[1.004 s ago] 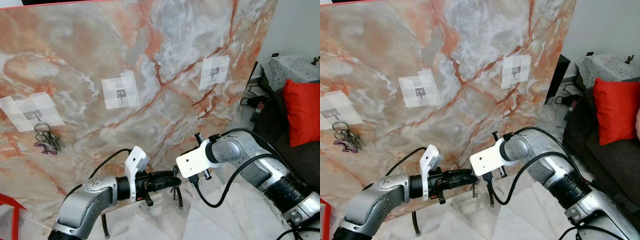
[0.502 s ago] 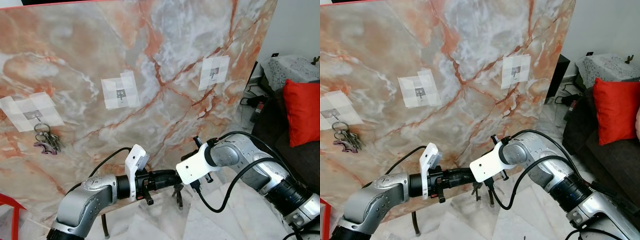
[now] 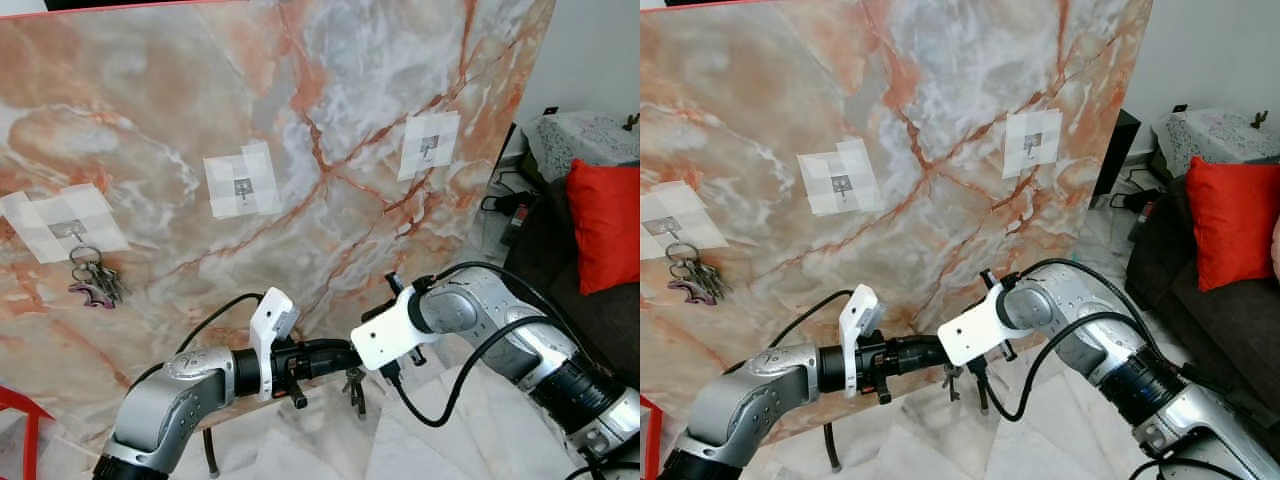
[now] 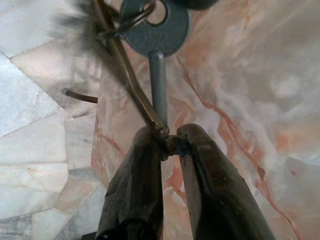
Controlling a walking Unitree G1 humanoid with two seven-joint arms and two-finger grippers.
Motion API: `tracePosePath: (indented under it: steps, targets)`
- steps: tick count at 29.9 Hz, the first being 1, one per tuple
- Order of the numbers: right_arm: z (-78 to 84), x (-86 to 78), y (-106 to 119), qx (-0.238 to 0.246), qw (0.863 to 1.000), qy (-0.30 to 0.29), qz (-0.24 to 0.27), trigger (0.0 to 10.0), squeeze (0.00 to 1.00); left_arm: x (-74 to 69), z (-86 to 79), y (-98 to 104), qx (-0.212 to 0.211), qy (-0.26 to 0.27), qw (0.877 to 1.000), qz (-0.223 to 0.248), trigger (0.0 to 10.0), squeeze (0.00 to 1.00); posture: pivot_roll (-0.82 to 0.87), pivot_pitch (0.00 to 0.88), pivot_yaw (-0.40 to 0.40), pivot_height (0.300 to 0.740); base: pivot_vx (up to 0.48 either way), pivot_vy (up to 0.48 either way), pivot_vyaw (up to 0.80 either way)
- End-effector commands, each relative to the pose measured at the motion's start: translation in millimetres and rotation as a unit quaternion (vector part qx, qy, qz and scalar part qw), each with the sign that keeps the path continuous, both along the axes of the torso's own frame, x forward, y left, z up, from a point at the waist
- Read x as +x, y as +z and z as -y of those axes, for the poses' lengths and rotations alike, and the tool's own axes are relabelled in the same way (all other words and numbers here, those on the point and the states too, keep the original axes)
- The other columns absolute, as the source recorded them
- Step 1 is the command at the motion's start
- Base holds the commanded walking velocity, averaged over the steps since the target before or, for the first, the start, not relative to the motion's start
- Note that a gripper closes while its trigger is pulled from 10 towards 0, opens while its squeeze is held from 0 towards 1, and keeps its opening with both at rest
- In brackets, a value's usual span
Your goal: Hang keys on a hook
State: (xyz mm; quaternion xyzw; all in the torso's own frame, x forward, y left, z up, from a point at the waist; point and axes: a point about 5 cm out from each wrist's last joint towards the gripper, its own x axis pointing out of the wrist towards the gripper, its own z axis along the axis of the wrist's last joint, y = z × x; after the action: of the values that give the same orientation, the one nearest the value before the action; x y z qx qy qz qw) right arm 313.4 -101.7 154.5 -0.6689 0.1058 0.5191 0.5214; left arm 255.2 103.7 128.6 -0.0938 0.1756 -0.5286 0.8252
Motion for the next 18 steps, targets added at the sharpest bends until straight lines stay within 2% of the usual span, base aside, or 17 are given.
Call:
tracePosePath:
  steps: [1, 17, 18]
  targets:
    - [-13.0, -7.5, 7.0, 0.02, 0.999, 0.034, 0.004, 10.0, 0.0, 8.2, -2.6, 3.7, 0.014, 0.025, 0.999, 0.019, 10.0, 0.0, 0.1, 0.036, -0.043, 0.74, 0.0, 0.0, 0.0]
    - [-15.5, -10.4, 7.5, 0.024, 0.999, 0.039, 0.001, 10.0, 0.0, 6.7, -0.5, 2.2, 0.026, 0.005, 0.999, 0.018, 10.0, 0.0, 0.1, 0.036, -0.043, 0.74, 0.0, 0.0, 0.0]
    - [-15.4, -10.4, 7.5, 0.024, 0.999, 0.039, 0.0, 10.0, 0.0, 6.7, -0.9, 2.0, 0.027, 0.004, 0.999, 0.018, 9.6, 0.0, 0.1, 0.036, -0.043, 0.74, 0.0, 0.0, 0.0]
